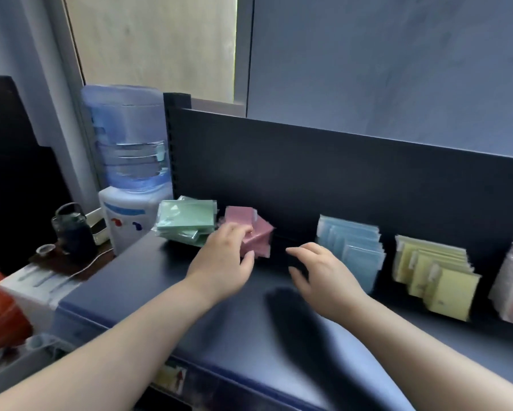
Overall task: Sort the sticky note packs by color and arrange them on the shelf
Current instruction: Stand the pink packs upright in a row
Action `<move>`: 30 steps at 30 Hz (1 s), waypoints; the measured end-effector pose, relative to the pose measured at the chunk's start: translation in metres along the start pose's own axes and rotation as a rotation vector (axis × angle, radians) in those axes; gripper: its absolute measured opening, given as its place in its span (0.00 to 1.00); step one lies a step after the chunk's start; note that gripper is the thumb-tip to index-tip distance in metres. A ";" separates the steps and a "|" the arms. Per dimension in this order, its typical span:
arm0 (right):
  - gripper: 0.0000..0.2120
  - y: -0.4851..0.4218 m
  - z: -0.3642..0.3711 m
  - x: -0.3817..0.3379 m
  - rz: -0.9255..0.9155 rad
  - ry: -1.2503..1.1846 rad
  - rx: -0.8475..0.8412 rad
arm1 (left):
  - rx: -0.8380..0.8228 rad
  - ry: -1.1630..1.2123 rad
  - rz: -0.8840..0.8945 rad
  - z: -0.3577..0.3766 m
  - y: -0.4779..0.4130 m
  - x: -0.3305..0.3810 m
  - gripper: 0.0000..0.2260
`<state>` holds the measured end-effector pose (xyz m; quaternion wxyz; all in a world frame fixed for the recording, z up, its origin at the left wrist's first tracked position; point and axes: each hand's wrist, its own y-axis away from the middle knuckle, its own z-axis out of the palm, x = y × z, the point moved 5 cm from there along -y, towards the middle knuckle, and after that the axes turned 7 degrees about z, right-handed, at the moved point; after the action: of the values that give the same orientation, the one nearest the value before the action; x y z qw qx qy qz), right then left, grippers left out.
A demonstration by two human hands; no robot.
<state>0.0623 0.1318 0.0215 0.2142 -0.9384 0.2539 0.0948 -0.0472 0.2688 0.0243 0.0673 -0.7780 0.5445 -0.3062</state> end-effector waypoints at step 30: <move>0.20 -0.023 0.048 -0.042 0.133 -0.187 0.012 | -0.265 0.853 -0.337 0.023 0.004 -0.087 0.17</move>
<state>0.0355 0.1897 -0.0012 0.2358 -0.9053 0.2953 0.1942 -0.0567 0.3394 -0.0313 -0.3126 -0.6622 0.4242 -0.5327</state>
